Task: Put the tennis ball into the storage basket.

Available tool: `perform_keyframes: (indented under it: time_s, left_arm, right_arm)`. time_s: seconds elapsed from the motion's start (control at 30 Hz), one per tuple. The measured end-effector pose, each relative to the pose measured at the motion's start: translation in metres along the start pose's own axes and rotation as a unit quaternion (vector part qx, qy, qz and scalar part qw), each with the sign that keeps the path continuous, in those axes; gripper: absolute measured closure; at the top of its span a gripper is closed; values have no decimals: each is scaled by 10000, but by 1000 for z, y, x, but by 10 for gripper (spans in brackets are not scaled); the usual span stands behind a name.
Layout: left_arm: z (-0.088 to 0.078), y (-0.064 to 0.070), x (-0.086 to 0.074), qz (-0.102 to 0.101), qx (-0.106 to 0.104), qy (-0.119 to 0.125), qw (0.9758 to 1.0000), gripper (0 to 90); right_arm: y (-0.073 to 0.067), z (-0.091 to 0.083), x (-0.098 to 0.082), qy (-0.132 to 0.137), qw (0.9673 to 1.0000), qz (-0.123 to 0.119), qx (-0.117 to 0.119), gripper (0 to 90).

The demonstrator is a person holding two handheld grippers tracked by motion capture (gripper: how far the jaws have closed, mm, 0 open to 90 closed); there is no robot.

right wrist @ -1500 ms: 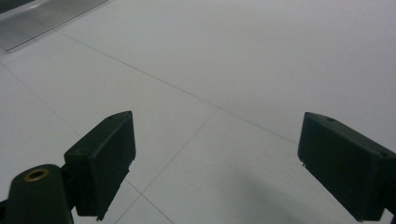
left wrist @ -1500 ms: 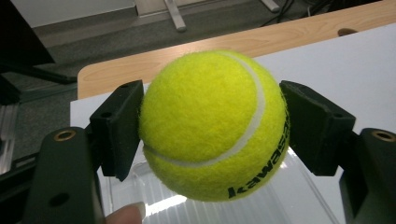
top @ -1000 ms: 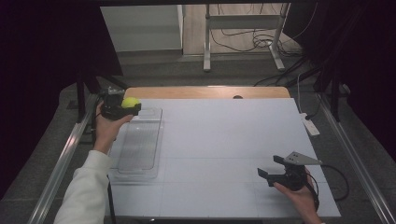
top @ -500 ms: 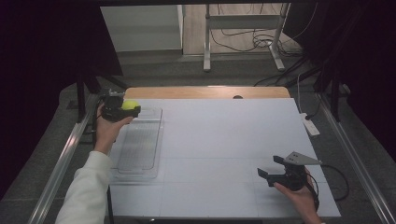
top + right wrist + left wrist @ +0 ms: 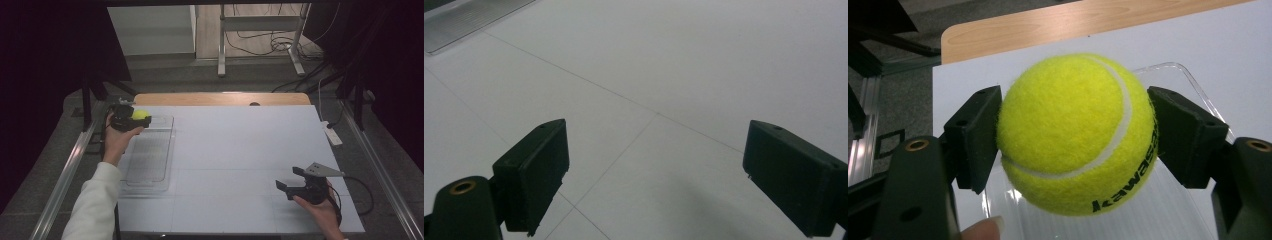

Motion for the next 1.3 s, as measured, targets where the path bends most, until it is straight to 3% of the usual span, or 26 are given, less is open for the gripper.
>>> perform_keyframes:
  time_s: [0.53, 1.3]
  left_arm:
    - [8, 5, -2, 36, -7, -109, 9999, 264]
    - [30, 7, -17, 93, 55, -513, 9986, 263]
  right_arm:
    - [0, 0, 0, 2, 10000, -4, -5, 114]
    - [1, 1, -1, -25, 10000, 4, -12, 114]
Point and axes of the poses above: each handheld gripper's, and its own axes: z roughly forward along the jaws, x roughly out of its top, y roughly to its right, the point moved 5 cm from there along z, roughly forward along the jaws, and after that the axes turned 9 degrees about x, right-handed, at the moved point
